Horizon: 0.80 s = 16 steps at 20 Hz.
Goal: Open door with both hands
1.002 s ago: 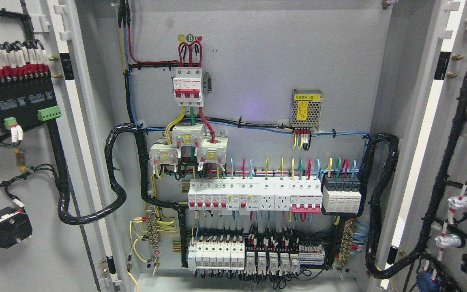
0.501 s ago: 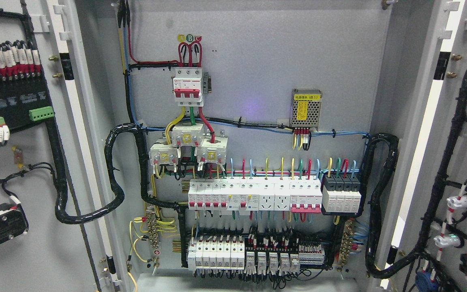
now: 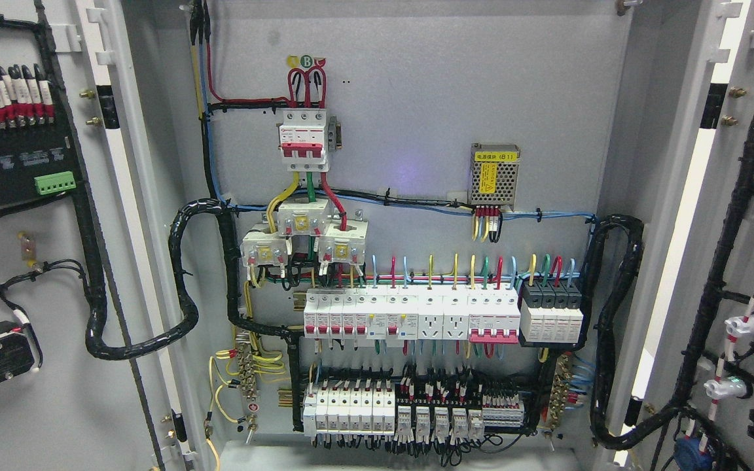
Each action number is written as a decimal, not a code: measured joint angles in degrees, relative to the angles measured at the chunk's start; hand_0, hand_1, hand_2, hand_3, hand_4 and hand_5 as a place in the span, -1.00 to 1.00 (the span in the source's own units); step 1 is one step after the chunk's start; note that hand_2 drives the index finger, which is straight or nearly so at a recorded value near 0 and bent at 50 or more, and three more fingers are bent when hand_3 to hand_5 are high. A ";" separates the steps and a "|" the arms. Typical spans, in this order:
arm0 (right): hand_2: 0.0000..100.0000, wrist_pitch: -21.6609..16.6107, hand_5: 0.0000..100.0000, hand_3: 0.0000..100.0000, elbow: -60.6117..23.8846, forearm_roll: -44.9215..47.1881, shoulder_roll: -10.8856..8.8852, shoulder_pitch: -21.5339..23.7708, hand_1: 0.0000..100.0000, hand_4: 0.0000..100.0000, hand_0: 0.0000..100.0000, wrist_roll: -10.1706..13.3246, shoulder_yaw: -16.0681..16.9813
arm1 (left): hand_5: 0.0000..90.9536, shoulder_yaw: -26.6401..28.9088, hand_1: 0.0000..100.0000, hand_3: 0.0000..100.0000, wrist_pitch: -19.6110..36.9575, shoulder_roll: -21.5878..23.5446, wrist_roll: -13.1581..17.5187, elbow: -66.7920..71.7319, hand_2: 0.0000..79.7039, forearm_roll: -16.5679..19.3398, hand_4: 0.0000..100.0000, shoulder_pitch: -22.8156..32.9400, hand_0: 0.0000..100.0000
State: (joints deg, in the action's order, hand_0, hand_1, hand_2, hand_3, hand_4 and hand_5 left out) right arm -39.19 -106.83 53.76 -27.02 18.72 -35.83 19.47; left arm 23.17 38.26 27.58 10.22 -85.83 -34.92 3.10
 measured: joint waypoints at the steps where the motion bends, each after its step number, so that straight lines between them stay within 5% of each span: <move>1: -1.00 0.01 -1.00 -1.00 0.23 0.41 -0.10 0.00 -1.00 -1.00 -0.90 0.00 0.22 | -1.00 -0.04 -0.22 -1.00 0.00 0.14 0.03 0.52 -1.00 0.02 -1.00 -0.51 -0.76; 16: -1.00 0.06 -1.00 -1.00 4.33 3.39 -1.68 0.00 -1.00 -1.00 -0.90 -0.36 3.42 | -1.00 -0.75 -0.22 -1.00 -3.07 1.22 -0.34 4.88 -1.00 0.24 -1.00 -2.91 -0.76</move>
State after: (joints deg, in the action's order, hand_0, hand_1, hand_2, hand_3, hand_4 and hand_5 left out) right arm -39.13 -102.50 57.15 -28.70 18.73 -36.19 22.90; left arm 22.42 35.20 28.80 9.87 -80.95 -34.68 0.19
